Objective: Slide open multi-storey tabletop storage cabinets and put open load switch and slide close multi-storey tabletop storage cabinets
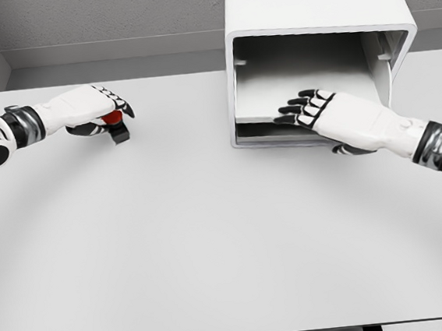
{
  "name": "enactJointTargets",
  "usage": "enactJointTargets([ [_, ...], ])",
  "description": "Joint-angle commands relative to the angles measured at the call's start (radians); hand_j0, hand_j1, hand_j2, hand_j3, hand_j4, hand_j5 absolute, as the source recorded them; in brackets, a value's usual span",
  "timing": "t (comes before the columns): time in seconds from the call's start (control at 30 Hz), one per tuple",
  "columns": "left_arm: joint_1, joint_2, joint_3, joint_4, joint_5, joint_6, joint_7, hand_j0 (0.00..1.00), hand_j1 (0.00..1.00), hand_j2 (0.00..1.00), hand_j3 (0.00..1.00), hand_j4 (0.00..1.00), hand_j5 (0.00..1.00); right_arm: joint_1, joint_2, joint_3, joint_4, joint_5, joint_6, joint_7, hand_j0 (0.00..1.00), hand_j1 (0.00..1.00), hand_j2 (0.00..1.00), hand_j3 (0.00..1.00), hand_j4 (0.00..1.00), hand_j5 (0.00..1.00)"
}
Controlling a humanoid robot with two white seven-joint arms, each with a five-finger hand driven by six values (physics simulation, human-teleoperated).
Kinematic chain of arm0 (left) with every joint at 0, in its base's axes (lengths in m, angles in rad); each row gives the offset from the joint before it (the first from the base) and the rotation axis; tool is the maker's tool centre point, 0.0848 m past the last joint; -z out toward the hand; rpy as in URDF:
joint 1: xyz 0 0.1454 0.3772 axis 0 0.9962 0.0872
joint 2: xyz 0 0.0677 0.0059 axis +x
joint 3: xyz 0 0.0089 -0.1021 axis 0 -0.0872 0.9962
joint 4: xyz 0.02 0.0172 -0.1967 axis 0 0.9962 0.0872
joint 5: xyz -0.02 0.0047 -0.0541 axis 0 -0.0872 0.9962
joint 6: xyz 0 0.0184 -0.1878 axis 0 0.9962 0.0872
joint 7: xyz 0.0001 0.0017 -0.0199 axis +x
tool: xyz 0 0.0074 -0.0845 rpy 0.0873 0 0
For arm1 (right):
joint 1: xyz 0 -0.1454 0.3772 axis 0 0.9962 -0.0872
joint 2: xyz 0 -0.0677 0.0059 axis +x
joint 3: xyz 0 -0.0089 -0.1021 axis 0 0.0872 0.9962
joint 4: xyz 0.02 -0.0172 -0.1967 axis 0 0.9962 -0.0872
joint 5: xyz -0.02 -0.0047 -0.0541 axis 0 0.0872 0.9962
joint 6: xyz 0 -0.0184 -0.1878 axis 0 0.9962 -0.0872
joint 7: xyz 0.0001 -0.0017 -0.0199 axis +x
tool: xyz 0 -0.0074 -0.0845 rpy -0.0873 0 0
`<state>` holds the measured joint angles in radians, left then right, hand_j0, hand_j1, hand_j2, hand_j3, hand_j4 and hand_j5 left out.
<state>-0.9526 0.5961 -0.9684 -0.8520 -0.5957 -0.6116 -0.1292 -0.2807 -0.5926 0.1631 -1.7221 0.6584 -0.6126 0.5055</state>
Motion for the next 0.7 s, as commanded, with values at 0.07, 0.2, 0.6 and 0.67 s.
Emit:
enactJointTargets([
  [0.07,0.000,-0.001,0.004,0.001,0.001,0.001,0.000,0.51,0.51,0.51,0.51,0.51,0.51,0.011,-0.016,-0.030,-0.024,-0.008,0.002,-0.001,1.00,1.00,1.00,1.00,1.00,1.00],
  [0.2,0.002,-0.001,0.004,0.001,0.002,0.001,0.000,0.47,0.47,0.47,0.47,0.47,0.47,0.020,-0.032,-0.033,-0.027,-0.010,0.002,-0.001,1.00,1.00,1.00,1.00,1.00,1.00],
  [0.6,0.005,0.007,0.022,-0.044,0.007,0.001,0.000,0.47,0.47,0.47,0.47,0.47,0.47,0.080,-0.067,-0.099,-0.043,-0.017,0.002,-0.001,1.00,1.00,1.00,1.00,1.00,1.00],
  [0.67,0.005,0.008,0.023,-0.053,0.007,0.001,0.000,0.47,0.47,0.47,0.47,0.47,0.47,0.092,-0.069,-0.100,-0.043,-0.017,0.002,-0.001,1.00,1.00,1.00,1.00,1.00,1.00],
])
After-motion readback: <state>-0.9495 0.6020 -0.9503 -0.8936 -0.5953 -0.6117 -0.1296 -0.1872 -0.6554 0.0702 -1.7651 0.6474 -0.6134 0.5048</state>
